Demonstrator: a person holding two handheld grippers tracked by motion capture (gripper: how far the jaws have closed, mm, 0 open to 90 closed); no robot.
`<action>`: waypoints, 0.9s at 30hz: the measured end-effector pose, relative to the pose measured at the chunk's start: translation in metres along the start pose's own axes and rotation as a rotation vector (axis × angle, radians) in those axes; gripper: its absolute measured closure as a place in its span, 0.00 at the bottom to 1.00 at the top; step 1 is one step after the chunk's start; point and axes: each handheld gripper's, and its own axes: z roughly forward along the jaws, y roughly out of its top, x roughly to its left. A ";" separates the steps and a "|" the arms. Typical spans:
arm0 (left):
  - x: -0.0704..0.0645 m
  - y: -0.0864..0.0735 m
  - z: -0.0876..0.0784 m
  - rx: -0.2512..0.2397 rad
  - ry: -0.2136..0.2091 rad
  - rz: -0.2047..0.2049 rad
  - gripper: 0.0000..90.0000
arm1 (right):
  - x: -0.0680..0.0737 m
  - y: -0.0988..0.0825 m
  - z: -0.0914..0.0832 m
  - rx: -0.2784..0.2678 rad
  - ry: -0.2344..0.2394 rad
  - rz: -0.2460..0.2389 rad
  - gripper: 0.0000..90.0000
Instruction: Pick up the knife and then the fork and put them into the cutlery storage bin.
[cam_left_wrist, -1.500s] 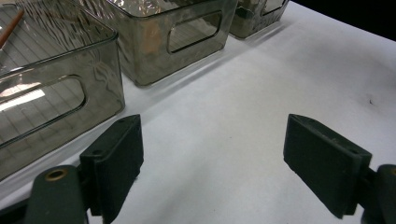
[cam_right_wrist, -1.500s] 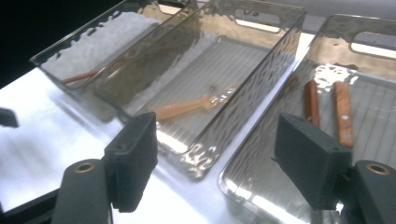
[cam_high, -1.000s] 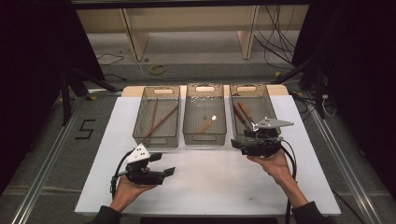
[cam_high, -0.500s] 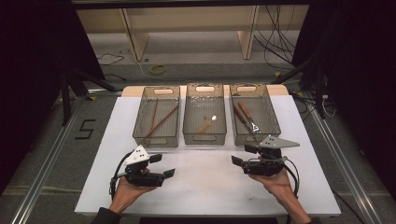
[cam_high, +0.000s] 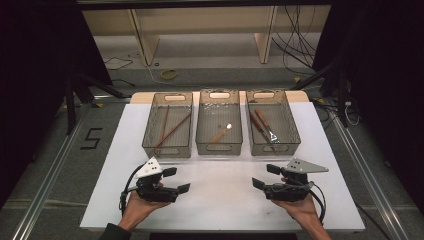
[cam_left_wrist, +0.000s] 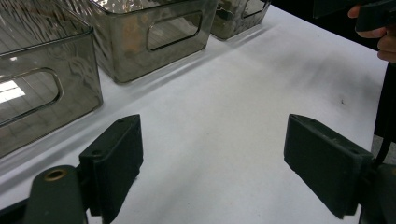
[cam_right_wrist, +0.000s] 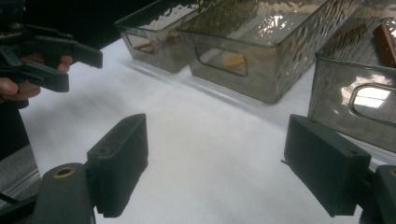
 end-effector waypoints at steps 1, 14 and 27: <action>0.000 0.000 0.000 -0.002 -0.003 -0.002 0.21 | -0.001 -0.001 -0.001 -0.007 -0.002 -0.002 0.25; -0.001 -0.001 0.001 -0.003 -0.007 -0.006 0.21 | 0.001 -0.007 -0.004 -0.007 -0.012 0.001 0.24; 0.000 -0.001 0.001 -0.002 -0.005 -0.007 0.21 | 0.000 -0.006 -0.005 -0.012 -0.022 0.004 0.23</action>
